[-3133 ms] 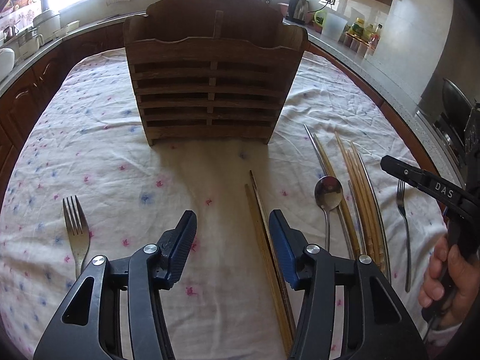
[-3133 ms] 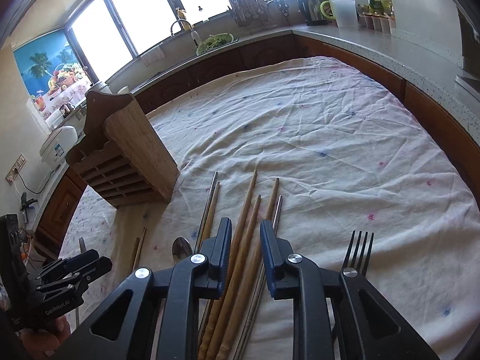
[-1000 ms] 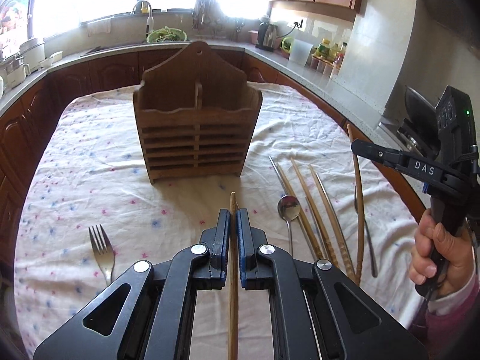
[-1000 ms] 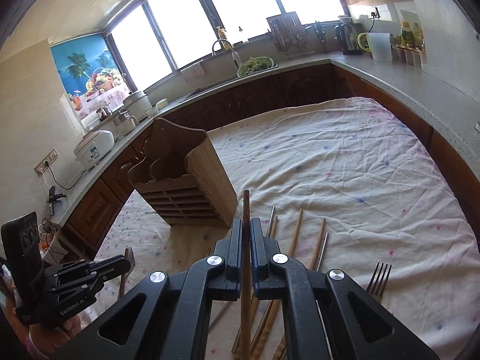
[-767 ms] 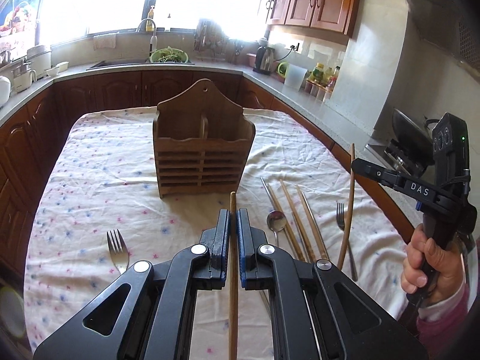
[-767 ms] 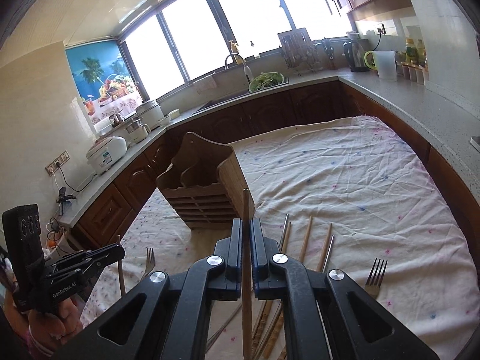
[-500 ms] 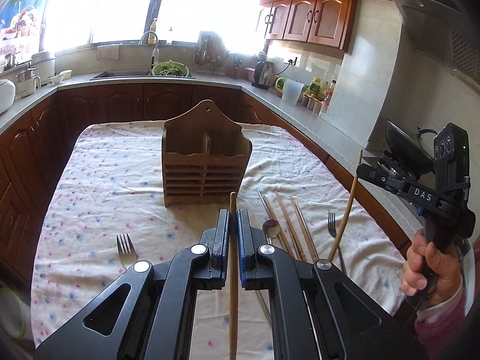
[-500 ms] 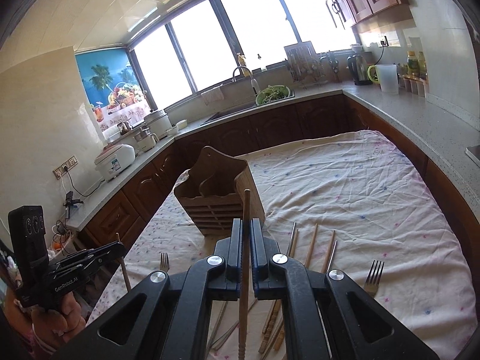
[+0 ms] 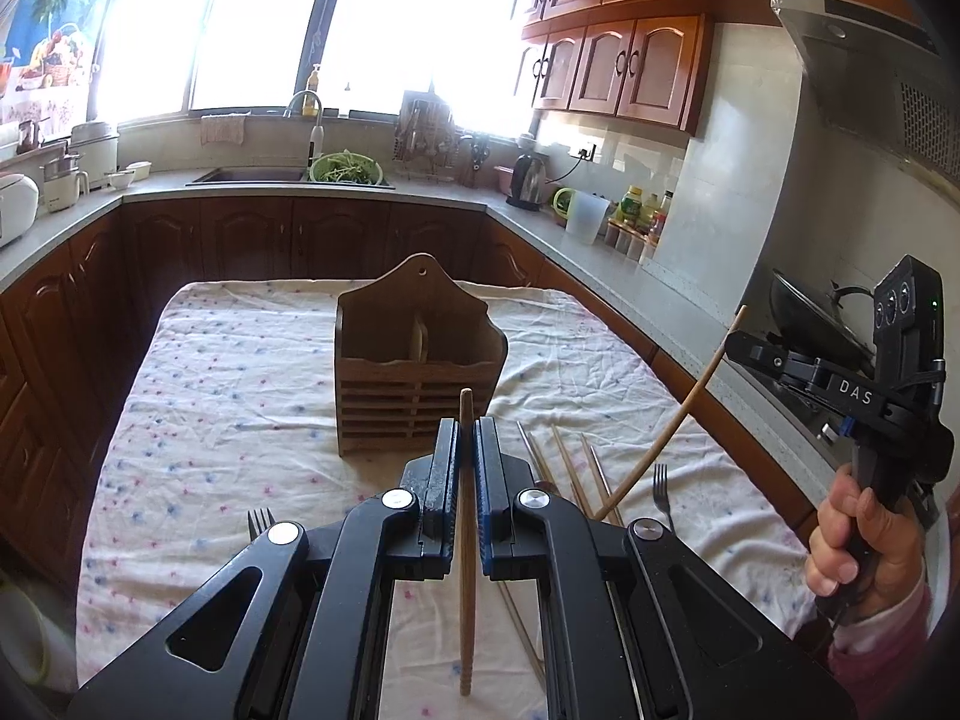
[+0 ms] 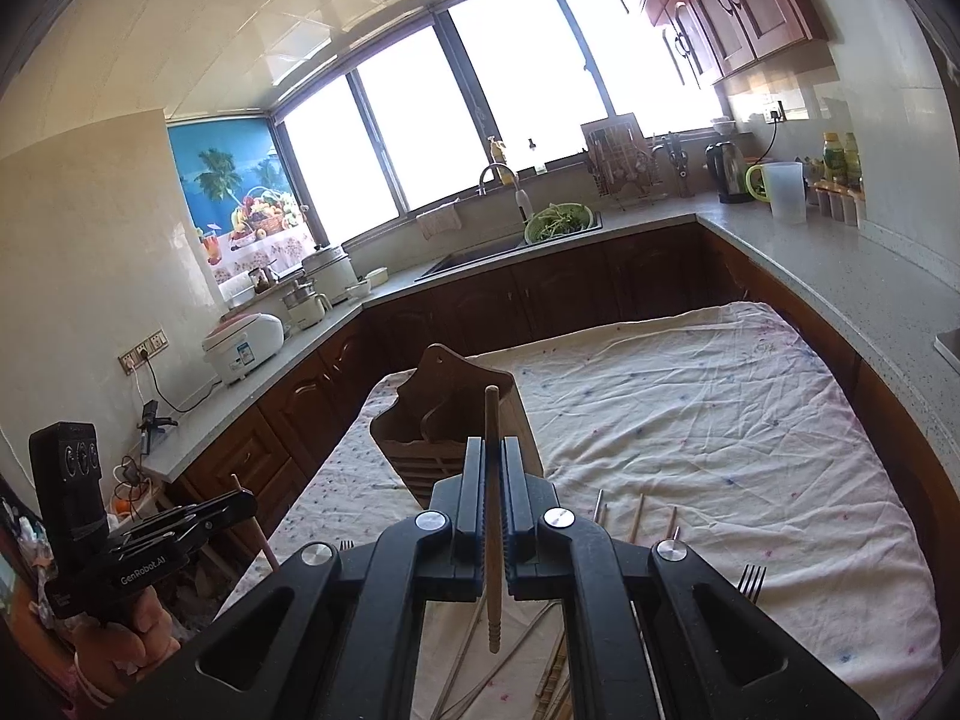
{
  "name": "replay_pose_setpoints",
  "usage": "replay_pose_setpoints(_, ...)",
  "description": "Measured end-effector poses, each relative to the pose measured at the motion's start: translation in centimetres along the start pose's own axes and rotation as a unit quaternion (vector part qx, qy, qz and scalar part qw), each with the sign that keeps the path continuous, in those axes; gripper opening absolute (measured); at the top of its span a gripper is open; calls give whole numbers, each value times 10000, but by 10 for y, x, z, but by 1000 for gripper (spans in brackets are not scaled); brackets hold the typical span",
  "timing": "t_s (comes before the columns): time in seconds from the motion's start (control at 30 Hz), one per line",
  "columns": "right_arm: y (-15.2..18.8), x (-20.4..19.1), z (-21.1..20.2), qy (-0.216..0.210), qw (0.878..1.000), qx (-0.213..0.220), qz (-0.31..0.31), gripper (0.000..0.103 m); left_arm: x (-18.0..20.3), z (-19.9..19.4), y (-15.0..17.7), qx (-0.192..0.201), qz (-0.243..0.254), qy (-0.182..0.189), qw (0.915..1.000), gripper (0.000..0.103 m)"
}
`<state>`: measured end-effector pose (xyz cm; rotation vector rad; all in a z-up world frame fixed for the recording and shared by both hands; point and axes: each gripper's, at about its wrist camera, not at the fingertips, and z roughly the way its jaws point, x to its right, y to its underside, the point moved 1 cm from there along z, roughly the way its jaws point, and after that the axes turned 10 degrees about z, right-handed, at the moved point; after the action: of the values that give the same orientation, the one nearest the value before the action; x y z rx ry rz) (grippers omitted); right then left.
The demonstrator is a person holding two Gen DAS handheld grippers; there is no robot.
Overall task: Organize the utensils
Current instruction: 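Lift and carry both held chopsticks up over the wooden utensil holder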
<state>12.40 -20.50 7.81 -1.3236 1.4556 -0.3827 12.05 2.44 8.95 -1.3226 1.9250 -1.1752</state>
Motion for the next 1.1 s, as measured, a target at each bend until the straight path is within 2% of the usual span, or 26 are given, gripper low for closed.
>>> replay_pose_setpoints(0.33,-22,-9,10,-112,9998,147,-54,4,-13,4,-24,221,-14,-122,9997,4)
replay_pose_setpoints(0.8,-93,-43,39,-372,9967,682,-230,4,-46,8,-112,1086,99,-527,9926,4)
replay_pose_setpoints(0.93,-108,-44,60,-377,9967,698,-196,4,-57,18,-135,1288,164,-764,9886,4)
replay_pose_setpoints(1.1,-116,-40,86,-310,9973,640,-154,4,-74,35,-151,1447,-8,-895,9854,4)
